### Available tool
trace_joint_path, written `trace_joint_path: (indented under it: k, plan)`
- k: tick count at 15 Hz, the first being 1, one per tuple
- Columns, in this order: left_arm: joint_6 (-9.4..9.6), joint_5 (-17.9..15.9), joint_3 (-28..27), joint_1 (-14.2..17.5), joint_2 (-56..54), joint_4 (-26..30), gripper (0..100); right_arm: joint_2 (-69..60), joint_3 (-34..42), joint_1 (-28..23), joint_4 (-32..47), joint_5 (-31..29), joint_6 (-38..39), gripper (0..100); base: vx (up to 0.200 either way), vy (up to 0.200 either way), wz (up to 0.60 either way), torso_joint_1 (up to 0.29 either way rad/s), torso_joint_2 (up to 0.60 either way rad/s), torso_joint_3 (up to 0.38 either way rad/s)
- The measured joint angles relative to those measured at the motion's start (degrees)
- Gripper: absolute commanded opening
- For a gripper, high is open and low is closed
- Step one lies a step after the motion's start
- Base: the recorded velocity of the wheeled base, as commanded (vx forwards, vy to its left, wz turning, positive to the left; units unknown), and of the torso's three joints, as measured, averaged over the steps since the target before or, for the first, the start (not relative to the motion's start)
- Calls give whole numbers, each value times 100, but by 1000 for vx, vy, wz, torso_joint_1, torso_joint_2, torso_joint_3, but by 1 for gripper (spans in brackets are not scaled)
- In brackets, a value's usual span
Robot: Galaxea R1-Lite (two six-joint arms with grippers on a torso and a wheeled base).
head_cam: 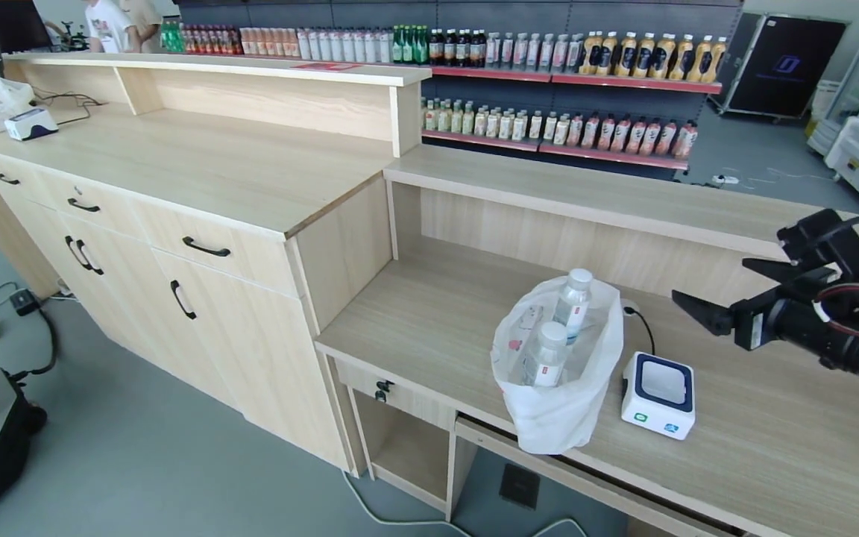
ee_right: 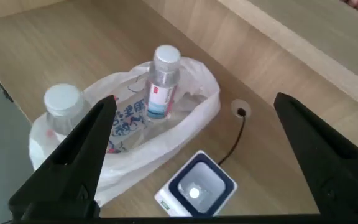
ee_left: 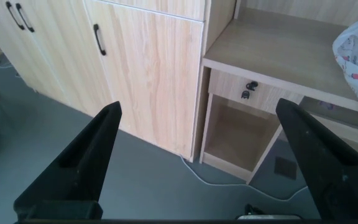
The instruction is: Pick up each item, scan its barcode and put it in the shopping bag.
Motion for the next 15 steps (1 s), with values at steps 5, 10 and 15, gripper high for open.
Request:
trace_joint_path:
  k: [5, 10, 15]
  plan:
    - [-2, 0, 0, 0, 0, 0, 100, -100, -190, -1475, 641, -2131, -163, 100, 0, 0, -360, 4, 0, -2]
    - [0, 0, 0, 0, 0, 2, 100, 1174, -885, -3101, 1312, -2643, -174, 100, 0, 0, 0, 0, 0, 0]
    - [0, 0, 0, -2, 0, 2, 100, 2343, -1830, -3930, 1389, -2144, -1584, 100, 0, 0, 0, 0, 0, 0]
